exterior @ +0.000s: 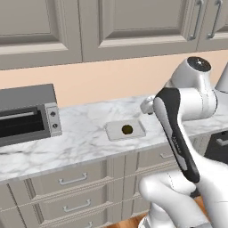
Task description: Take the carrot and avocado out of the freezer and place them in the tupperware container on the counter. Then put the tupperware containing the vegetables back in the freezer.
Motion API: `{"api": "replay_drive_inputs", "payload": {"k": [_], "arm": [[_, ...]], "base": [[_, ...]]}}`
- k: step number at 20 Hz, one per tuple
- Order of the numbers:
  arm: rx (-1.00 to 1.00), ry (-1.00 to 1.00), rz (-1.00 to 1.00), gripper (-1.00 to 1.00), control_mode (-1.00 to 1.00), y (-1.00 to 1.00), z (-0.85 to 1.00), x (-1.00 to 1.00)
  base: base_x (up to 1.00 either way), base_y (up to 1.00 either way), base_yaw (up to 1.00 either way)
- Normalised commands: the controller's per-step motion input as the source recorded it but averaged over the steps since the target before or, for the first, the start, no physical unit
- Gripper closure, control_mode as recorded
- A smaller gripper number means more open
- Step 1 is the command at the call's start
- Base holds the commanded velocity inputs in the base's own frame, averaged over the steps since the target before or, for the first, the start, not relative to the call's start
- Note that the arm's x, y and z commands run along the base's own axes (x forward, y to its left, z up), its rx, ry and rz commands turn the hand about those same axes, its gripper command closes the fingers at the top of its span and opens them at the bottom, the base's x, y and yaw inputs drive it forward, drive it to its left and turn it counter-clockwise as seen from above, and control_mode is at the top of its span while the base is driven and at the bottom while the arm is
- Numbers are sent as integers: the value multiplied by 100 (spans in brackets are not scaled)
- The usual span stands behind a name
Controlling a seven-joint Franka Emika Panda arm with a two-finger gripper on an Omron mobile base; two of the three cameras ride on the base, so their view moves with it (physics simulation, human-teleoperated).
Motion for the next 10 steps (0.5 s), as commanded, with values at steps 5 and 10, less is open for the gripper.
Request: {"api": "replay_drive_inputs", "payload": {"k": [5,10], "arm": [[2,-8,-20,-100,-100,-15,52,-81],[17,-30,-3,-100,-100,-27,12,-87]], "base": [[0,0,0],[0,0,0]]}}
